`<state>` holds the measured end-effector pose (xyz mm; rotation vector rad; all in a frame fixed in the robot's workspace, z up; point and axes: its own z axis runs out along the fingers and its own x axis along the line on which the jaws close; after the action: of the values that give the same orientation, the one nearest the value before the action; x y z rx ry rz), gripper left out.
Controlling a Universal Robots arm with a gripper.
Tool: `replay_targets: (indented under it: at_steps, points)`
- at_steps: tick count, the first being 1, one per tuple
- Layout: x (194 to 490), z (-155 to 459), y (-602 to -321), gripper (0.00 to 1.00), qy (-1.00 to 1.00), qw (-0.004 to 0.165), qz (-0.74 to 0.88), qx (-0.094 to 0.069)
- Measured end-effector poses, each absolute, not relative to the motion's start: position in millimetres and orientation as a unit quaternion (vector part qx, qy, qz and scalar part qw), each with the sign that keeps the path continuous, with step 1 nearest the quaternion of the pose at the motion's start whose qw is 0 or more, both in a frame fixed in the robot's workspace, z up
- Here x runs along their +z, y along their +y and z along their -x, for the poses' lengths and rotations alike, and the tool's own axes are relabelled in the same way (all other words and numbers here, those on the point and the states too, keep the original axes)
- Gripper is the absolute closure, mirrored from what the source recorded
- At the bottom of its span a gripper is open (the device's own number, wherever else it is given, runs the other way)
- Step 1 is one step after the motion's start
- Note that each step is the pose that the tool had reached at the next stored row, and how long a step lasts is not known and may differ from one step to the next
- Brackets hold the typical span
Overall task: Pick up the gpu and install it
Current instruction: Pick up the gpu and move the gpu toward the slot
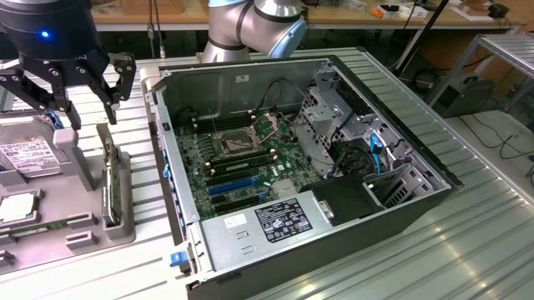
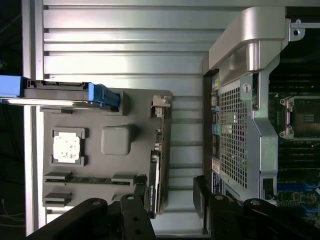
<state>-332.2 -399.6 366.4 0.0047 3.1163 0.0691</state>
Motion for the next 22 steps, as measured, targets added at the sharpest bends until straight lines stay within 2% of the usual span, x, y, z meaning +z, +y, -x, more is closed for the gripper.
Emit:
replay_targets:
  at_steps: [14,22]
  points:
    - [354.7,332.3,-400.0,0.50,1.000,0.012,-0.002,0.022]
    - [351.0,332.2,-412.6,0.50,1.000,0.012,-0.002,0.022]
